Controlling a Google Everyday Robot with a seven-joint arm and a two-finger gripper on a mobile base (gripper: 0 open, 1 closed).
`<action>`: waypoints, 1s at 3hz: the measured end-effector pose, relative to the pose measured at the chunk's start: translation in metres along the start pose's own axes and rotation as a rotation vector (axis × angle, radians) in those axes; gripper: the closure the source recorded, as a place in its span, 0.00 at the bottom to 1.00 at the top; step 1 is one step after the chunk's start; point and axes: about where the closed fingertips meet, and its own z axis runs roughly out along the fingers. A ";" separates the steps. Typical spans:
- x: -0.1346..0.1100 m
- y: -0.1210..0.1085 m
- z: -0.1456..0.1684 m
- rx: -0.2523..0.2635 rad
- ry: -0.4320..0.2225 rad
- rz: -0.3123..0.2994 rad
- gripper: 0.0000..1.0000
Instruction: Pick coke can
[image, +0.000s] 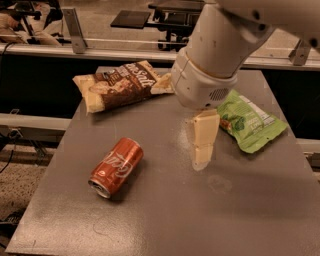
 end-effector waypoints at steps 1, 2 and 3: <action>-0.043 0.003 0.042 -0.112 0.025 -0.161 0.00; -0.068 -0.002 0.071 -0.186 0.040 -0.251 0.00; -0.088 -0.005 0.087 -0.203 0.030 -0.325 0.00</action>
Offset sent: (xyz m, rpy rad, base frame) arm -0.0256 0.1128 -0.0766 -0.2065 0.1248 0.3840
